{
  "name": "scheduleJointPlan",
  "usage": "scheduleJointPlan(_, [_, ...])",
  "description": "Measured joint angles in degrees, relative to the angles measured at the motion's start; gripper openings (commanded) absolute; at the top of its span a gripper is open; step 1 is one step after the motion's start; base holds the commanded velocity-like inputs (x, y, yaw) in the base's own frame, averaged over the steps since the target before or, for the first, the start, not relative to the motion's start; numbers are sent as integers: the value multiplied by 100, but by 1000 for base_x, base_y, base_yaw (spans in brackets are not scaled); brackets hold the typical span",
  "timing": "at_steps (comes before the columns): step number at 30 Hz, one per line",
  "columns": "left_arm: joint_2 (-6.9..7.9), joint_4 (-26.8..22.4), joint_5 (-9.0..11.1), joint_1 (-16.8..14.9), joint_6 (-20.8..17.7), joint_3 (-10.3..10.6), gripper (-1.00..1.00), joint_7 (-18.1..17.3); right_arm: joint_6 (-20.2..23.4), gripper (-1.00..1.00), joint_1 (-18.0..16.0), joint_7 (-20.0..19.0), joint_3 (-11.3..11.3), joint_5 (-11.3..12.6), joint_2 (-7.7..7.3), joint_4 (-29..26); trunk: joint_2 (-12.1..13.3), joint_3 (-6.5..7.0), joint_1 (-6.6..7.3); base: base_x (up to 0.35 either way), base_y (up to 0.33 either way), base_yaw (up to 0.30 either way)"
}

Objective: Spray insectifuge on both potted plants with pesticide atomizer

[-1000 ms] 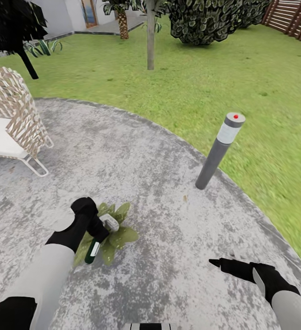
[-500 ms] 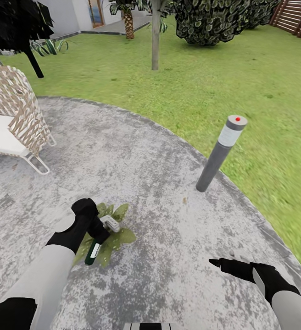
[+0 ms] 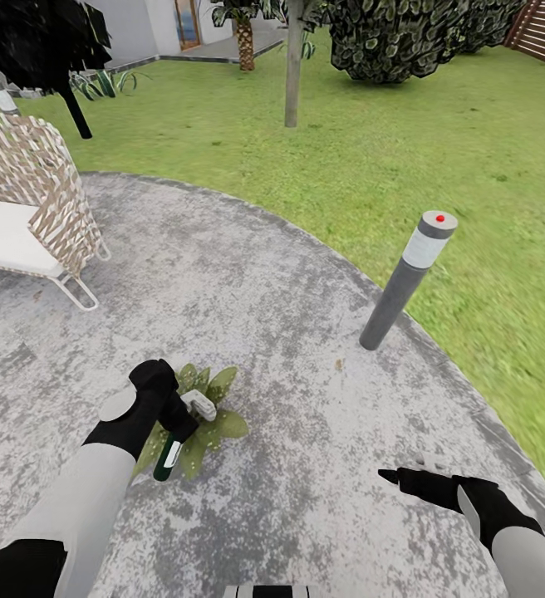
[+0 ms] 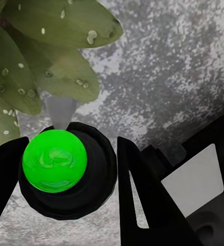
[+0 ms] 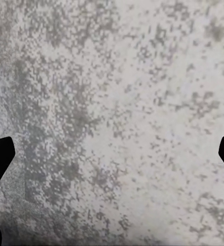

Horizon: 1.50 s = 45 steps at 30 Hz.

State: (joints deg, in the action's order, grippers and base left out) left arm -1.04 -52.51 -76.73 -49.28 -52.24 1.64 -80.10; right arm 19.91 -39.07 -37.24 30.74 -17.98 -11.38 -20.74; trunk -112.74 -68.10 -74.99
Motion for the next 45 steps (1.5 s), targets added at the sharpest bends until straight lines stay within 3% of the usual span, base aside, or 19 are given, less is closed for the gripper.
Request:
scheduleJointPlan(17, [-16,0,5,2,0,10,-100,0,3,100,0,6,1,-1,0,-2,0,0,0,0,-225,91])
scheduleJointPlan(29, [-71,95,-2,15,3,-2,-100,4,0,100,0,8,1,0,0,0,0,0,0,0,-59,1])
scheduleJointPlan(31, [1,96,-8,68,9,-8,-100,13,0,100,0,8,3,0,0,0,0,0,0,0,-11,0])
scheduleJointPlan(40, [646,106,-18,278,21,-28,-100,28,-2,100,0,7,2,0,-1,0,0,0,0,0,-1,0])
scheduleJointPlan(45, [775,106,-10,429,15,-35,-100,31,-2,100,0,8,1,0,0,0,0,0,0,0,0,0])
